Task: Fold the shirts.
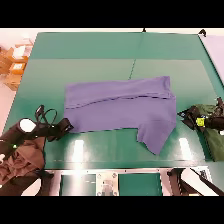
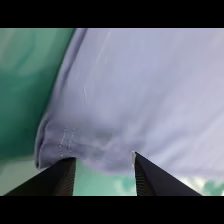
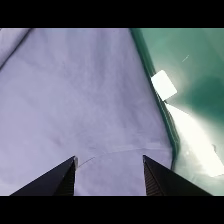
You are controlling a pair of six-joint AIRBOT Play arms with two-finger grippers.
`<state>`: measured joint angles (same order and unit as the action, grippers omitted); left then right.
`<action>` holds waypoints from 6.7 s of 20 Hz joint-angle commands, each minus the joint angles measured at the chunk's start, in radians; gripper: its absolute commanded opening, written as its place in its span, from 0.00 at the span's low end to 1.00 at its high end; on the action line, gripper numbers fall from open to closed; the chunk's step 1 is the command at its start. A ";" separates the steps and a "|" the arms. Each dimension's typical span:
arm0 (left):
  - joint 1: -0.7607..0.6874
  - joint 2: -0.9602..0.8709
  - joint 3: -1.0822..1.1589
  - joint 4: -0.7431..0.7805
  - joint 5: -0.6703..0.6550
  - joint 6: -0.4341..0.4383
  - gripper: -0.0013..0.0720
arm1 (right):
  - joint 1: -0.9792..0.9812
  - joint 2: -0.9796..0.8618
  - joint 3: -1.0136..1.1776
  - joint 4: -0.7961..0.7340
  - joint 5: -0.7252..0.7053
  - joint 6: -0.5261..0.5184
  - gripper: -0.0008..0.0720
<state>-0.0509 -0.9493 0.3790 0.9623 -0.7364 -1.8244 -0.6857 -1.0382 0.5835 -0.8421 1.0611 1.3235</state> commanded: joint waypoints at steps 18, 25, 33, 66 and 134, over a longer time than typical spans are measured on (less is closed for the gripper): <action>0.105 -0.063 0.099 -0.001 -0.060 0.232 0.05 | 0.005 -0.001 -0.317 -0.049 0.013 0.079 0.70; 0.105 -0.055 0.190 0.153 -0.240 0.223 0.05 | 0.005 0.016 -0.248 0.081 0.061 -0.098 0.04; 0.105 -0.055 0.274 0.356 -0.437 0.165 0.05 | 0.006 0.238 -0.208 -0.109 0.172 0.117 0.04; 0.235 -0.703 1.209 0.001 -0.537 0.383 0.21 | 0.175 -0.716 0.844 -0.089 0.169 -0.126 0.95; 0.167 -0.801 1.650 0.319 -0.940 0.472 0.05 | 0.832 -0.821 0.844 0.048 0.072 0.192 0.85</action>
<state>0.1143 -1.7512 2.0293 1.2778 -1.6775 -1.3533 0.1547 -1.8530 1.5772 -0.9646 1.2415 1.5909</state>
